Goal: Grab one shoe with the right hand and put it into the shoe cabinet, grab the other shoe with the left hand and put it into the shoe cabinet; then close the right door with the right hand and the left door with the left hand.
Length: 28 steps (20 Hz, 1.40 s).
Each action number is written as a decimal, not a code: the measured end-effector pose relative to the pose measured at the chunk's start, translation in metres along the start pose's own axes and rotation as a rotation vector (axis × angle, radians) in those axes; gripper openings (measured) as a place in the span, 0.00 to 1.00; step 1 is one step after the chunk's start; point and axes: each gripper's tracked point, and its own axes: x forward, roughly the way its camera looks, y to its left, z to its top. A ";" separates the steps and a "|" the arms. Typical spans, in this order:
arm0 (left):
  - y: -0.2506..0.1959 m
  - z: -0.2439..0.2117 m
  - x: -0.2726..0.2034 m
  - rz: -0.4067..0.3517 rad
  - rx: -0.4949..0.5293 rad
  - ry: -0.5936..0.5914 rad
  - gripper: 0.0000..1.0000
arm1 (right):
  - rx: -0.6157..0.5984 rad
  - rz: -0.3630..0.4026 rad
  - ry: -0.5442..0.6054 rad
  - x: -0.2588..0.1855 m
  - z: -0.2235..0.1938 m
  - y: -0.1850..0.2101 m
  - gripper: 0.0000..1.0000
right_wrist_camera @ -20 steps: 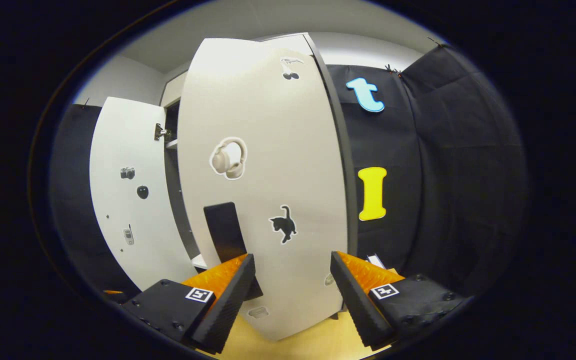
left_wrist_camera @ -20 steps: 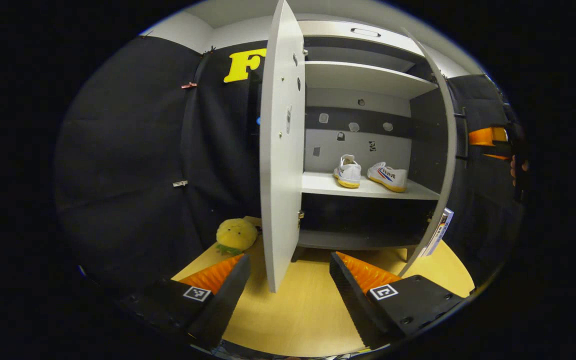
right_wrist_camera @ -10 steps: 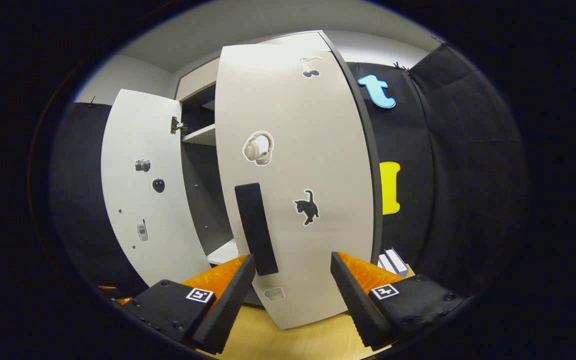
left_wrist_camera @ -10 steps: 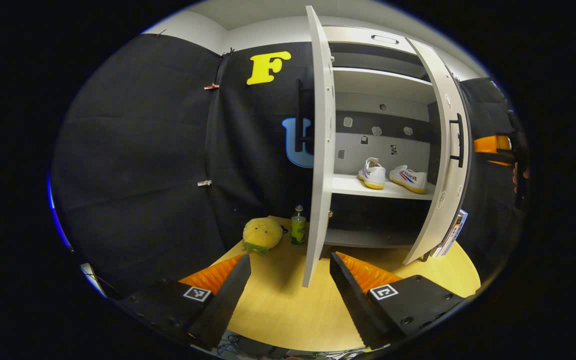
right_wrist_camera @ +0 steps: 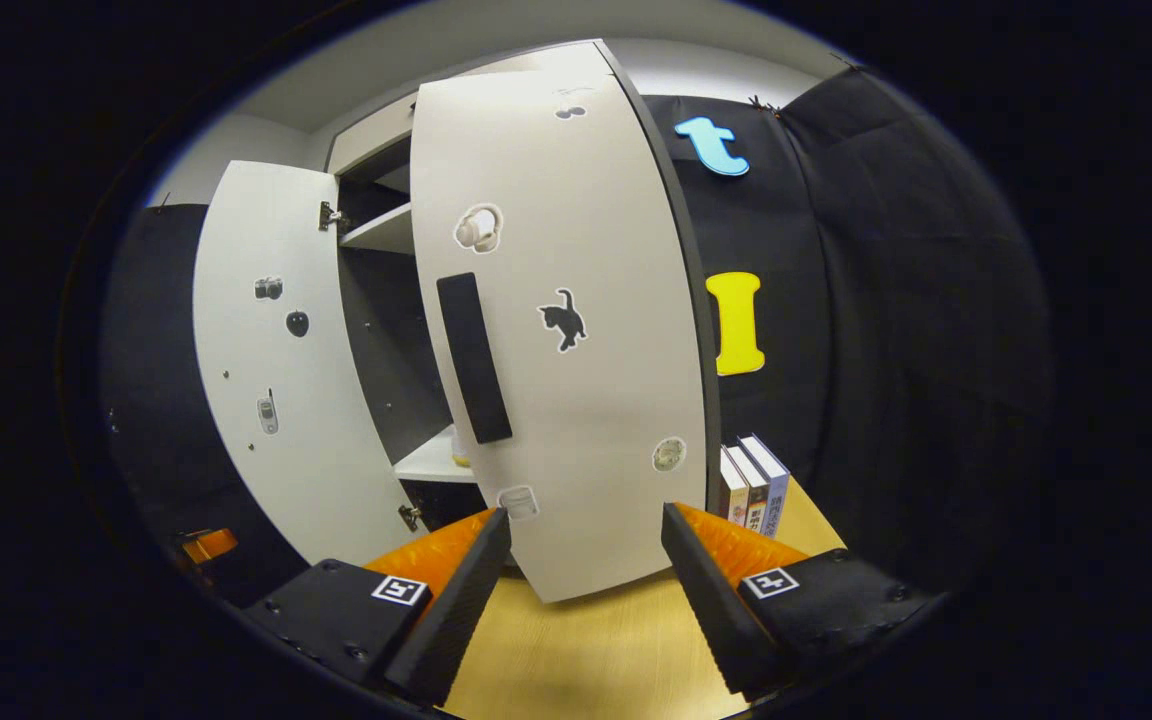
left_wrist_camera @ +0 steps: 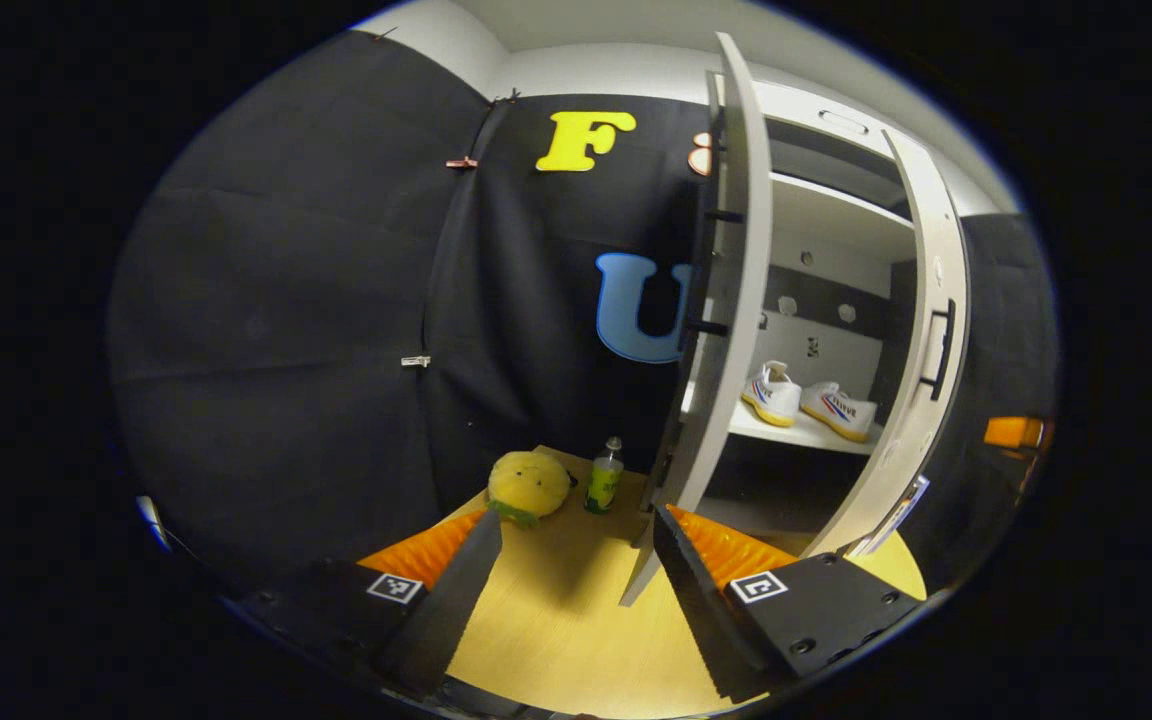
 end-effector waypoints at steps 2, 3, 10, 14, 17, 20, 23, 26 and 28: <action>0.015 0.010 0.008 0.038 -0.014 -0.005 0.95 | -0.001 -0.028 0.020 -0.006 -0.011 -0.009 0.98; 0.020 0.015 0.014 0.039 -0.014 -0.013 0.95 | 0.004 -0.042 0.029 -0.010 -0.015 -0.013 0.98; 0.015 0.091 0.050 -0.013 0.109 -0.153 0.95 | 0.026 -0.109 0.039 -0.019 -0.023 -0.023 0.98; -0.024 0.128 0.064 -0.189 0.146 -0.223 0.95 | 0.022 -0.109 0.036 -0.025 -0.028 -0.009 0.98; -0.027 0.147 0.085 -0.217 0.181 -0.247 0.94 | 0.024 -0.111 0.044 -0.032 -0.037 0.000 0.98; -0.042 0.161 0.098 -0.294 0.219 -0.261 0.95 | 0.042 -0.124 0.054 -0.037 -0.049 0.003 0.98; -0.045 0.163 0.106 -0.332 0.235 -0.243 0.94 | 0.082 -0.144 0.069 -0.041 -0.060 0.000 0.98; -0.051 0.160 0.107 -0.364 0.231 -0.216 0.93 | 0.121 -0.155 0.081 -0.040 -0.068 -0.002 0.98; -0.058 0.161 0.104 -0.377 0.252 -0.217 0.94 | 0.126 -0.145 0.095 -0.035 -0.073 0.002 0.98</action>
